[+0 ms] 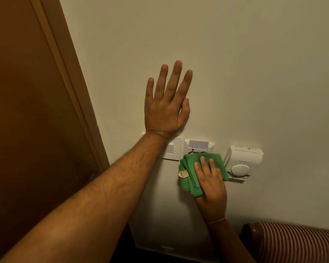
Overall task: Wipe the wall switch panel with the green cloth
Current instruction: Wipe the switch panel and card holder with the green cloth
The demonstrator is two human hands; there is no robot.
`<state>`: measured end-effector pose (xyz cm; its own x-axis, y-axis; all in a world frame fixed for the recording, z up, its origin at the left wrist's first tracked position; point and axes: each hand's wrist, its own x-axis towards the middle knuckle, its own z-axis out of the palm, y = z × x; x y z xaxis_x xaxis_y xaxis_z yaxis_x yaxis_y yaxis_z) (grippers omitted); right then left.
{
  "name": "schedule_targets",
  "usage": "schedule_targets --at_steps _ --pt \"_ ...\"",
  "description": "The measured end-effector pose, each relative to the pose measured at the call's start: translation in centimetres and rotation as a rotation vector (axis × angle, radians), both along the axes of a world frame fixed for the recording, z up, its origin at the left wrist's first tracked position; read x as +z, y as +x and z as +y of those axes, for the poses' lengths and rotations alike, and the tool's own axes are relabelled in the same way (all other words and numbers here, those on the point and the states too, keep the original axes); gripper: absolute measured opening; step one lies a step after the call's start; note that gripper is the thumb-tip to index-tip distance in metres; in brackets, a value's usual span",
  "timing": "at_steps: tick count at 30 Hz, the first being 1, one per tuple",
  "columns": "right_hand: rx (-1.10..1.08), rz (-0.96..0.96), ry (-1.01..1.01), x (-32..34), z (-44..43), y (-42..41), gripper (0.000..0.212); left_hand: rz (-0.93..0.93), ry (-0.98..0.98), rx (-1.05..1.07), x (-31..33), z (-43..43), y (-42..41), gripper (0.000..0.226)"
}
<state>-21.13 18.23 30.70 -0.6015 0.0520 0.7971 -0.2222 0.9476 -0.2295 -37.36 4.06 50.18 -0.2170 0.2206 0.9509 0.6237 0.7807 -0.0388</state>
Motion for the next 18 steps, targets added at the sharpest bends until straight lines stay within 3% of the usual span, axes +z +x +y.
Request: schedule_targets --at_steps 7,13,18 --pt "-0.087 0.028 0.015 -1.2 -0.5 -0.9 0.051 0.032 0.008 -0.008 -0.2 0.1 -0.4 0.067" --pt "-0.043 0.036 -0.041 -1.2 -1.4 -1.6 0.052 0.033 0.012 -0.019 -0.3 0.1 -0.5 0.070" --pt "-0.006 0.004 0.034 -1.1 0.1 -0.8 0.057 0.030 0.020 -0.012 -0.3 0.1 -0.5 0.080"
